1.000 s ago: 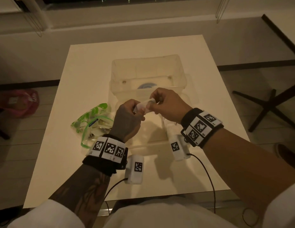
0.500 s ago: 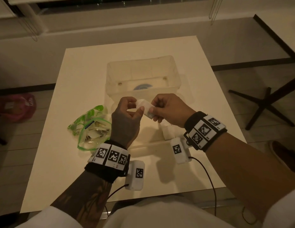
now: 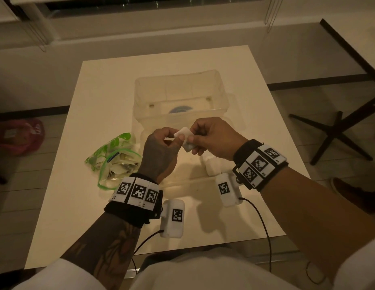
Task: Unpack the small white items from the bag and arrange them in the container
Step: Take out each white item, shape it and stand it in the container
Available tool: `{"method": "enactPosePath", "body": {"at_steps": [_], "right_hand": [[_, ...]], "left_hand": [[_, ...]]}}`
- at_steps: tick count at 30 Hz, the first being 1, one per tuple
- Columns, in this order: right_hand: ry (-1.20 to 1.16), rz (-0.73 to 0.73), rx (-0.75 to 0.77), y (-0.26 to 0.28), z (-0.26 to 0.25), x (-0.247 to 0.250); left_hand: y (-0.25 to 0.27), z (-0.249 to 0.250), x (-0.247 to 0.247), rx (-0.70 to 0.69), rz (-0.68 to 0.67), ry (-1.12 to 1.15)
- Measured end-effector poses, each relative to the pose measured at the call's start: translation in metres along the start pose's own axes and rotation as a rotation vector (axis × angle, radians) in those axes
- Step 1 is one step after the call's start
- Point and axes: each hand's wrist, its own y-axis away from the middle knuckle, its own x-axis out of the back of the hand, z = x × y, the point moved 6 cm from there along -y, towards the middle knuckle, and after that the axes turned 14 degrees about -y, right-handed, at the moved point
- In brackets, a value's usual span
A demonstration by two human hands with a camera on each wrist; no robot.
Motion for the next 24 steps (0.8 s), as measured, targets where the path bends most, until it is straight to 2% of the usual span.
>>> {"method": "enactPosePath", "body": {"at_steps": [3, 6, 9, 15, 18, 24], "right_hand": [[0.116, 0.004, 0.011, 0.001, -0.001, 0.0], [0.243, 0.024, 0.085, 0.0, -0.011, 0.003], [0.204, -0.007, 0.114, -0.002, -0.02, 0.001], [0.078, 0.03, 0.101, -0.002, -0.022, 0.007], [0.018, -0.033, 0.042, 0.0, -0.021, 0.004], [0.077, -0.09, -0.016, 0.001, -0.019, 0.001]], "left_hand": [[0.001, 0.003, 0.003, -0.006, 0.0, 0.005], [0.001, 0.011, 0.005, -0.048, -0.061, 0.019], [0.0, 0.015, 0.009, -0.026, -0.062, 0.077], [0.006, 0.011, 0.009, 0.104, -0.052, 0.228], [0.007, 0.013, 0.008, 0.082, -0.095, 0.252], [0.003, 0.015, 0.014, 0.028, -0.113, 0.228]]}}
